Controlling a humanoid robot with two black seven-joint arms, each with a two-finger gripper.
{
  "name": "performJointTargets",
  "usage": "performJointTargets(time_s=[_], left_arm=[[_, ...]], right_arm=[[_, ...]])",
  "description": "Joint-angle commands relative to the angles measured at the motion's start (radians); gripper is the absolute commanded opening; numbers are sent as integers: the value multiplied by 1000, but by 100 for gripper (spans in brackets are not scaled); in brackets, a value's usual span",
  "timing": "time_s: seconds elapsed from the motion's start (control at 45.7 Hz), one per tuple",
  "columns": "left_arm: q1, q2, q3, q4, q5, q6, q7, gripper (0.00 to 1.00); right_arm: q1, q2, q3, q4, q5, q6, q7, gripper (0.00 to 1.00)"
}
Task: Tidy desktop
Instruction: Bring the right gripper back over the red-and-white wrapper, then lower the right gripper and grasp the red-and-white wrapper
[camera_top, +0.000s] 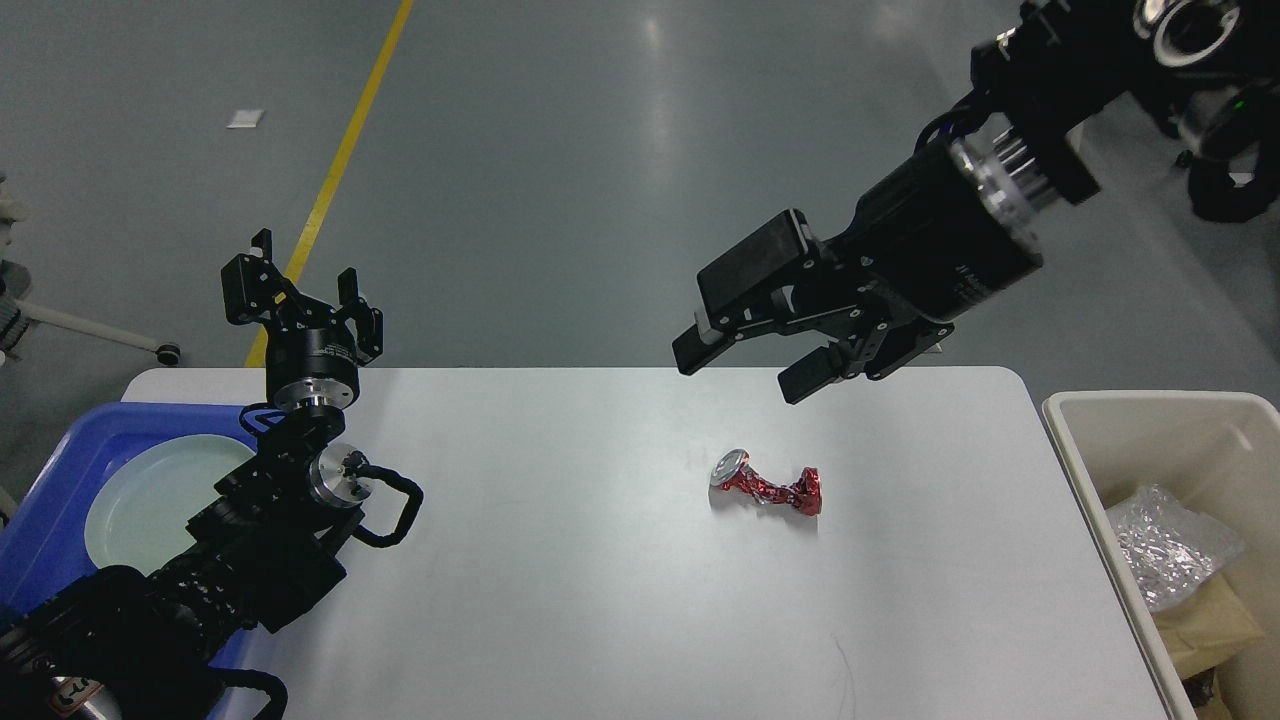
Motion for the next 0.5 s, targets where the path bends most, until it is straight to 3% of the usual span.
performJointTargets(time_s=[0.0,0.241,0.482], left_arm=[[0,0,0,0,0,0,0,100],[0,1,0,0,0,0,0,100],[0,0,0,0,0,0,0,100]], right_arm=[[-170,86,-40,-60,-100,-230,-6,100],[-490,272,-172,-242,-112,-613,-29,100],[-716,362,-185,-433,-125,-720,-51,99]])
